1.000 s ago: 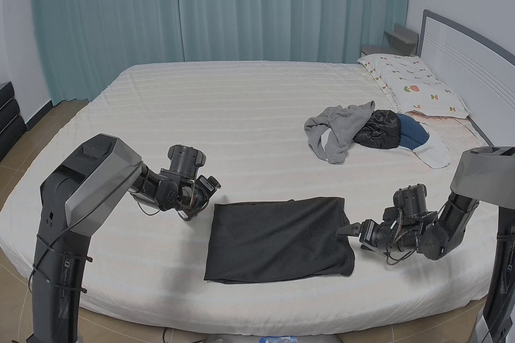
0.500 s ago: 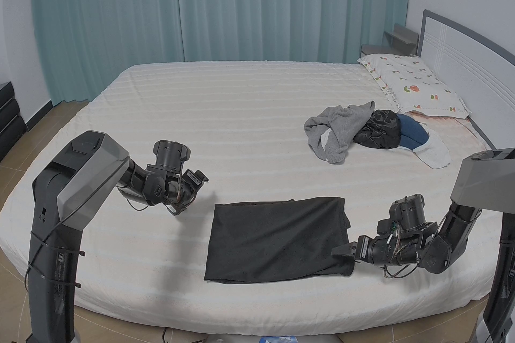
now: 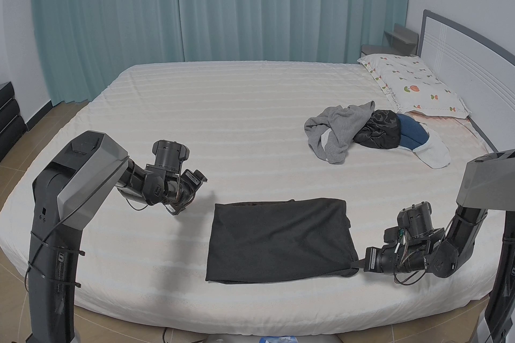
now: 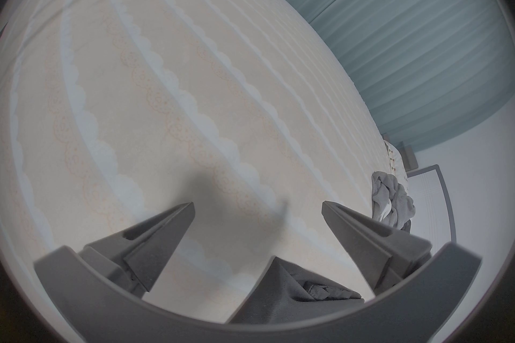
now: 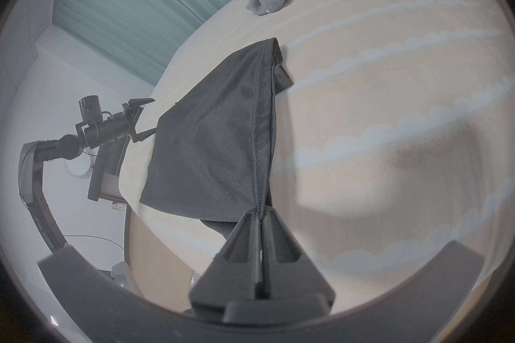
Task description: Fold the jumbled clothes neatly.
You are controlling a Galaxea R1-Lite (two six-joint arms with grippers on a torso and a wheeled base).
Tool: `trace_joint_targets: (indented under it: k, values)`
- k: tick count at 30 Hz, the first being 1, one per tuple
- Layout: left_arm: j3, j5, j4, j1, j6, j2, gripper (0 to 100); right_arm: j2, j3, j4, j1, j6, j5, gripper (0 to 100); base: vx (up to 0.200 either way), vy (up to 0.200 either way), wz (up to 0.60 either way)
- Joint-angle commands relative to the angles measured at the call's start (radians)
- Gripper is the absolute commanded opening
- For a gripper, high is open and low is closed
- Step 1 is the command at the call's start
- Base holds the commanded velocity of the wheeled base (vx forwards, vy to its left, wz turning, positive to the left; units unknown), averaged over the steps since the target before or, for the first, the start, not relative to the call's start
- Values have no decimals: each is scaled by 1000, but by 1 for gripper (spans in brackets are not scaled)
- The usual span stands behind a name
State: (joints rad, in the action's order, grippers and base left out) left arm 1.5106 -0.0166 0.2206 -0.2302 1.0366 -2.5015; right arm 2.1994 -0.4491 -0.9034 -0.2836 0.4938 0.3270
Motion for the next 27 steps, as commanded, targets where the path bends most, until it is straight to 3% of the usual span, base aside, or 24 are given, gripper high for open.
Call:
trace_joint_targets:
  k: [1,8,14,15,22,25,27]
  values:
    - [-1,0,0,0,0,-2,100,-10,13,-2,6,-15,1,0,0,0,0]
    - [0,0,0,0,0,-2,100,-10,40,-3,31,-98,1,0,0,0,0]
    - [0,0,0,0,0,-2,100,-3,33,0,32,-100,1,0,0,0,0]
    - [0,-2,0,0,0,-2,100,-3,35,0,34,-103,1,100,0,0,0]
    - [0,0,2,0,2,0,100,-44,6,-6,73,-107,3,100,0,0,0]
    - [-1,1,-3,-1,5,4,100,-49,-100,1,118,-61,14,100,0,0,0]
    - [-3,3,-6,-11,7,7,100,0,-177,1,119,19,14,100,0,0,0]
